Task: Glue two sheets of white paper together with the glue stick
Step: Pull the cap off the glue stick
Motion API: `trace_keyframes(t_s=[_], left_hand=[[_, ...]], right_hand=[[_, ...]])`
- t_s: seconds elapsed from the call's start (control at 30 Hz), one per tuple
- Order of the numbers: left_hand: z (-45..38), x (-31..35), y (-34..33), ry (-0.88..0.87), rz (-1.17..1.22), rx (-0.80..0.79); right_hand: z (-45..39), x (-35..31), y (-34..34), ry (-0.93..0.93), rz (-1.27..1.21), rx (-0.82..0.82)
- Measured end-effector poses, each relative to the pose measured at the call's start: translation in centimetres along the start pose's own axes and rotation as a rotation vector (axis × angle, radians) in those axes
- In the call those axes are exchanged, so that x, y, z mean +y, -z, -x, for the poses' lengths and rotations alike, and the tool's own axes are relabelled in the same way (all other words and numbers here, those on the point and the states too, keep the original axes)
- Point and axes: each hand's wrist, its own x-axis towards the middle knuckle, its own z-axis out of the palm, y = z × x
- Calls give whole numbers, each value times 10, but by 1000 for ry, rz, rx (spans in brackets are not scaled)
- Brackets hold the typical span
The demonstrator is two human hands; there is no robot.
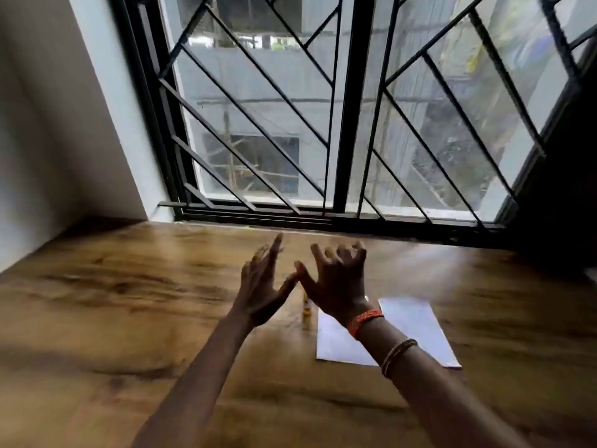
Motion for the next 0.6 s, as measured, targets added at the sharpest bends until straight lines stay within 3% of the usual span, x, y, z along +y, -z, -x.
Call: trace_keyframes(t_s=[0.07, 0.17, 0.23, 0.37, 0.43, 0.6], left_hand=[[12, -16, -16, 27, -48, -140], [32, -37, -46, 45, -72, -175], [33, -30, -53, 4, -41, -70], [35, 0, -46, -166, -24, 289], [41, 1, -43, -219, -63, 348], [52, -4, -40, -305, -242, 530]], right_hand=[[15, -7, -17, 60, 52, -37], [33, -15, -41, 91, -15, -38], [40, -17, -43, 68, -148, 0], [54, -25, -29, 18, -468, 187], [63, -26, -23, 45, -505, 244], [70, -25, -28, -72, -684, 170]])
